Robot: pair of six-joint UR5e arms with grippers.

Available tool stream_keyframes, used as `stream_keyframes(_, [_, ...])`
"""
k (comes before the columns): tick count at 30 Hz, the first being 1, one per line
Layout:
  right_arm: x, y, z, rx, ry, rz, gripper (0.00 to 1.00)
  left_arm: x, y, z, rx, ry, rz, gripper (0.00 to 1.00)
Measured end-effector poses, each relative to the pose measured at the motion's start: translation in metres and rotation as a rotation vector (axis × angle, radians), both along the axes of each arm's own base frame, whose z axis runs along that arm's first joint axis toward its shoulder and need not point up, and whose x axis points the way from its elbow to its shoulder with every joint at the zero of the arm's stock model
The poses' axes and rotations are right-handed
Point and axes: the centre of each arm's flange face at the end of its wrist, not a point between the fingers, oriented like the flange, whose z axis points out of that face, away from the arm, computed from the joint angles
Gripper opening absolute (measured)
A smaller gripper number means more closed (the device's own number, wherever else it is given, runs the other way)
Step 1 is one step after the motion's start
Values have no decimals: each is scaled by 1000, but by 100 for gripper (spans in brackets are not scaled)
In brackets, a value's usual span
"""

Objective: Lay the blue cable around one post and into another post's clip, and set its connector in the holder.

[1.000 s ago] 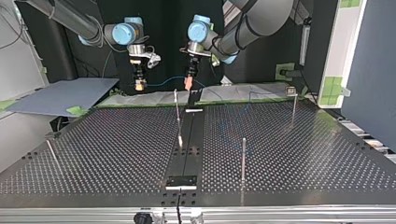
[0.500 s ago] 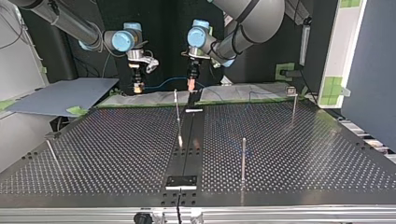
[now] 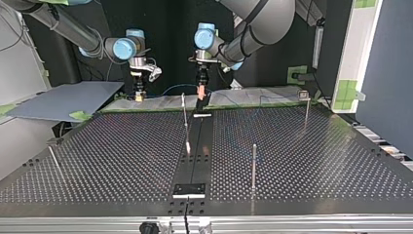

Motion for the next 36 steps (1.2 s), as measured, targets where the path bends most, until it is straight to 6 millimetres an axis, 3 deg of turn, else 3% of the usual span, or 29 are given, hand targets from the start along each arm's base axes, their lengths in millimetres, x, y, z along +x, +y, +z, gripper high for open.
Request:
stream_keyframes(25, [-11, -25, 7, -36, 2, -16, 0, 9, -19, 12, 55, -65, -4, 7])
stream_keyframes(36, [-12, -29, -26, 23, 55, -15, 0, 28, -16, -17, 82, -11, 7, 7])
